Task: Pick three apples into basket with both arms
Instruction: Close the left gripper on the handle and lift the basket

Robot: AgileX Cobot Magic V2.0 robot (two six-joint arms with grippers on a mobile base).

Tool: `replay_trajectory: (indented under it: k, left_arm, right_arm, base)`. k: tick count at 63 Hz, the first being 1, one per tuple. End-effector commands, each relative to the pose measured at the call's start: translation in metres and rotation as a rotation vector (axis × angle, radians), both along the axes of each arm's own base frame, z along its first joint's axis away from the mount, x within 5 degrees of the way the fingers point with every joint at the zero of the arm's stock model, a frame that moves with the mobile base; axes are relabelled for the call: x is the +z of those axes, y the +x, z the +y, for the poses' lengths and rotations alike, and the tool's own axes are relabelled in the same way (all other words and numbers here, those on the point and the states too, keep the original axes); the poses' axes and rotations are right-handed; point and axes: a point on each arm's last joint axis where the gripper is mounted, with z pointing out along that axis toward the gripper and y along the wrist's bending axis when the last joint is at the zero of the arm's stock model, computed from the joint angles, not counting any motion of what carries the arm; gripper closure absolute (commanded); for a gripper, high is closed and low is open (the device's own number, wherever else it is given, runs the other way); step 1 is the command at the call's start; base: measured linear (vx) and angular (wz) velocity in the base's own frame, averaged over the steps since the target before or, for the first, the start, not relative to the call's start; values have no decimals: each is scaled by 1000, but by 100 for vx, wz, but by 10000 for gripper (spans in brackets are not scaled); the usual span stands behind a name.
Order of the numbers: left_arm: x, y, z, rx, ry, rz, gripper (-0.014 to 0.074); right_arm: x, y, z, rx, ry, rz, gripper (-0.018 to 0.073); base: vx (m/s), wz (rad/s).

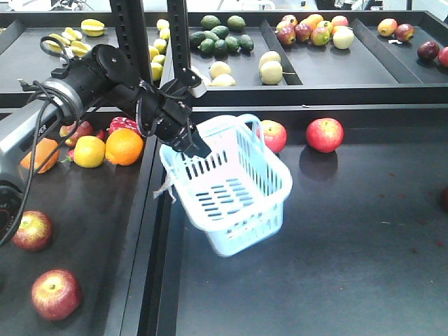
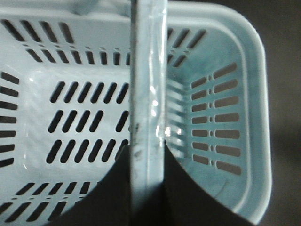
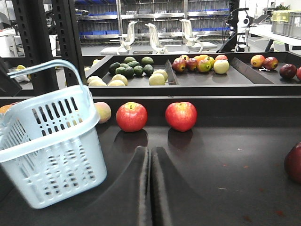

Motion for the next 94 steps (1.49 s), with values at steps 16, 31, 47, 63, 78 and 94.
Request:
replay_trajectory:
  k: [16,31,47,63,78,94]
  left_arm:
    - [99,-32,5,226,-166,59,604]
    - [161,-65,16,414,-278,135,604]
    - [190,-116,34,458,-256,134,604]
    - [180,-189,51,412,-243,225,604]
    - [195,-242,65,428,-326,205,604]
    - [193,-284,81,532,-420,154,604]
  right_arm:
    - [2,0,0,-2,-12,-68,561]
    - [2,0,0,-2,-12,-68,561]
    - [2,0,0,-2,-12,-68,561]
    - [2,0,0,-2,-12,-68,561]
    - [2,0,0,-2,-12,-68,561]
    - [2,0,0,-2,-12,-68,561]
  base:
    - [0,0]
    - [0,0]
    - [0,0]
    - [0,0]
    - [0,0]
    - [0,0]
